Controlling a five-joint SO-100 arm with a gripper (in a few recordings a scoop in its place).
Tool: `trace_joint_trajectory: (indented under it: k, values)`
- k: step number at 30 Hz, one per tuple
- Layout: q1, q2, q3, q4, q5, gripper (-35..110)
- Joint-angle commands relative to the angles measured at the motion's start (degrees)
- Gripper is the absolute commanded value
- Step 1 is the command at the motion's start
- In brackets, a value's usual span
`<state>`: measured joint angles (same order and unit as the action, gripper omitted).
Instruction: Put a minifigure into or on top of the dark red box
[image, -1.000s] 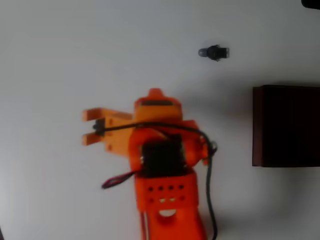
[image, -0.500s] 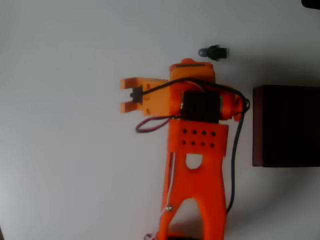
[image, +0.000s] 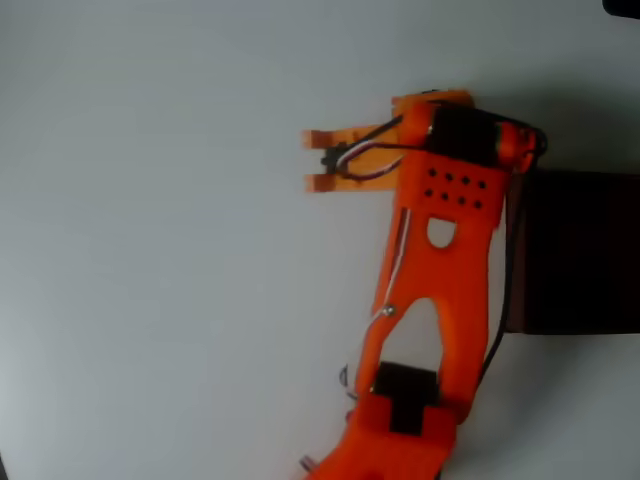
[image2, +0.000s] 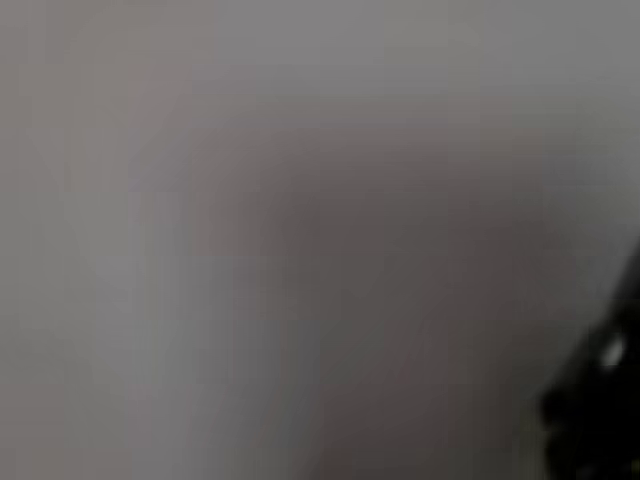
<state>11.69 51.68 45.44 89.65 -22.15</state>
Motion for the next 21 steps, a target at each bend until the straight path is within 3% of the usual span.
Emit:
trace_joint_trajectory:
  k: [1, 3, 21]
  values:
    - [1.2, -6.6, -20.0, 8.2, -1.8, 20]
    - [1.9, -15.8, -38.0, 14.7, -0.8, 19]
    - [0.1, -19.5, -45.1, 10.9, 4.7, 19]
